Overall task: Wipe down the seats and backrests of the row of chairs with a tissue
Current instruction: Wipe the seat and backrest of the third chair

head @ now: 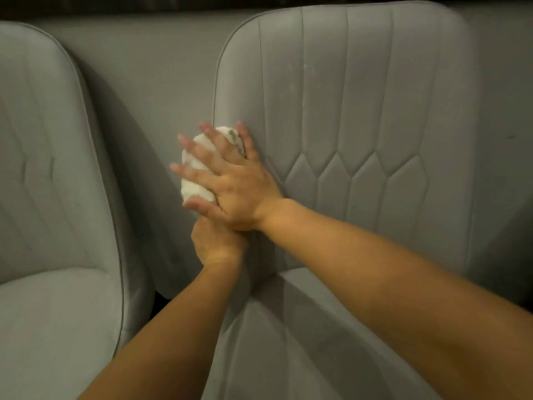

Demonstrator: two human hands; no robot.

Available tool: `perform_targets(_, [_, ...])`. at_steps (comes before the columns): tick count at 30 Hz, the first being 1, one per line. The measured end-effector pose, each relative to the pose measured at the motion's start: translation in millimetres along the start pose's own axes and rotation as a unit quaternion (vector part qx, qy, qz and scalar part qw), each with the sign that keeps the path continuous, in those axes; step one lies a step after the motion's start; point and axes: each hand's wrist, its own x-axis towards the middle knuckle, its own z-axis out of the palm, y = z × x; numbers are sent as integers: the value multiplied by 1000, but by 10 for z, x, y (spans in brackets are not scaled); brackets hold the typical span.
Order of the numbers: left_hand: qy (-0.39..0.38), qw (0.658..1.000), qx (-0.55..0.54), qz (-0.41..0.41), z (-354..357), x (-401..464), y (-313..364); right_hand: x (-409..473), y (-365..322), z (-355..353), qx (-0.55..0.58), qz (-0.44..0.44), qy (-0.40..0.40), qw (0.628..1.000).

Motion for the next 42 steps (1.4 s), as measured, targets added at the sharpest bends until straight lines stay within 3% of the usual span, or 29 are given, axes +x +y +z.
perform_targets(6, [9,995,-86,-44,1,13,55,99,483,-114,-129,-174,-9,976])
perform_targets(8, [26,995,-95,-34,-10,1,52,213,802,-267,-176,-188,-10,966])
perform_targets(10, [33,995,-90,-22,-18,-13,67,328,1153,-474,-218,-125,-8,968])
perform_targets(14, [34,994,-95,-34,-13,-15,81,363,1611,-800,-254,83,-16,963])
perform_targets(21, [37,995,-88,-29,-37,-45,98,451,1270,-671,-190,275,15,942])
perform_targets(23, [37,995,-84,-29,-33,-47,100,539,1072,-578,-167,241,5,956])
perform_targets(25, [37,996,-81,-30,-28,-49,105,622,858,-483,-151,129,-35,979])
perform_targets(28, [39,995,-82,-40,-14,-42,87,694,645,-427,-167,-10,-94,981])
perform_targets(33, [56,994,-86,-31,10,-39,70,656,928,-646,-206,-83,-112,969])
perform_targets(35, [53,995,-83,-27,9,-35,63,588,1182,-777,-218,-44,-113,968])
perform_targets(42, [45,994,-90,-32,-7,-45,87,60,2113,-1368,-251,246,-53,935])
